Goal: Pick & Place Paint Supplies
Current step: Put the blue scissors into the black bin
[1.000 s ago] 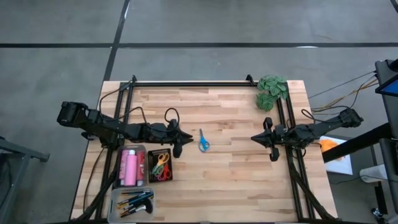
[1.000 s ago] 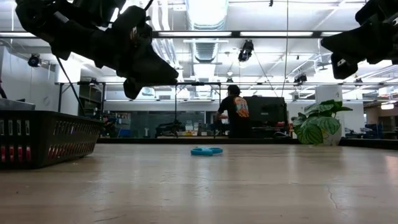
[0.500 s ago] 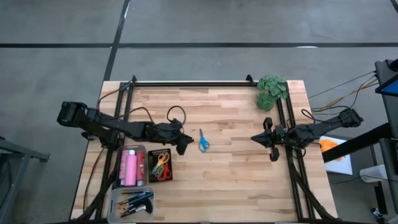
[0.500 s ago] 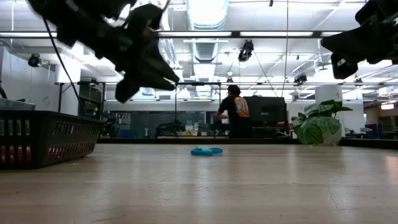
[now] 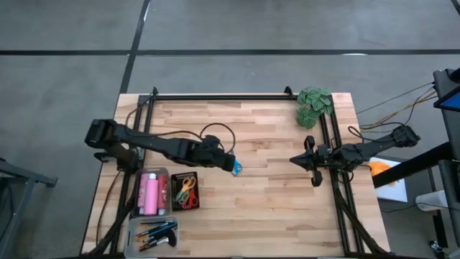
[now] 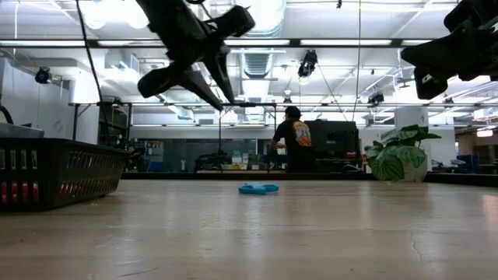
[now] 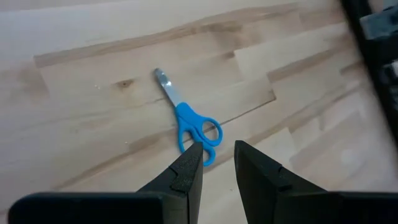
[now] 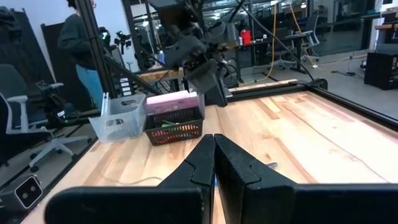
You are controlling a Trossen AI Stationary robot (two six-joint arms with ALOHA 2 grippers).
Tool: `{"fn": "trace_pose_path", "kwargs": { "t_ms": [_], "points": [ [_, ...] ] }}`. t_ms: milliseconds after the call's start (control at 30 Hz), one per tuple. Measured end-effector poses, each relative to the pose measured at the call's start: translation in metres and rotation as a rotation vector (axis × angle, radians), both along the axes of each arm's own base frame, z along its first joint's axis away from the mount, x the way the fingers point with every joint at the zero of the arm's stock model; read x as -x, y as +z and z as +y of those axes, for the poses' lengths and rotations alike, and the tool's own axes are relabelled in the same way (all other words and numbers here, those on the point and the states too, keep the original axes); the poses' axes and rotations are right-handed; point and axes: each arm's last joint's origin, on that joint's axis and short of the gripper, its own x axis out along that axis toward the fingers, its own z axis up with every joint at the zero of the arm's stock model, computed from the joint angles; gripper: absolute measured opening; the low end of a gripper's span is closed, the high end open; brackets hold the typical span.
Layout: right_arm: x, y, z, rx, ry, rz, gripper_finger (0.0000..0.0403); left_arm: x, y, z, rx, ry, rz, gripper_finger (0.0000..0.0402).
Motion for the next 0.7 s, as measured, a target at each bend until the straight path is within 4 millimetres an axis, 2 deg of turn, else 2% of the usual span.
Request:
{"fn": "trace_pose_path", "kwargs": {
  "t_ms": [267,467,700],
  "points": [
    [0.0,0.0,0.0,0.001,0.0,0.002,0.0009,-0.032,-0.01,-0.004,0.063,0.142,0.177,0.0094],
    [0.0,-0.001,0.0,0.001,0.0,0.003,0.0009,-0.049,-0.032,-0.007,0.114,0.19,0.277,0.0094],
    [0.0,-0.001,0.0,0.001,-0.001,0.003,0.0009,-0.059,-0.057,-0.002,0.191,0.21,0.336,0.0094]
  ]
}}
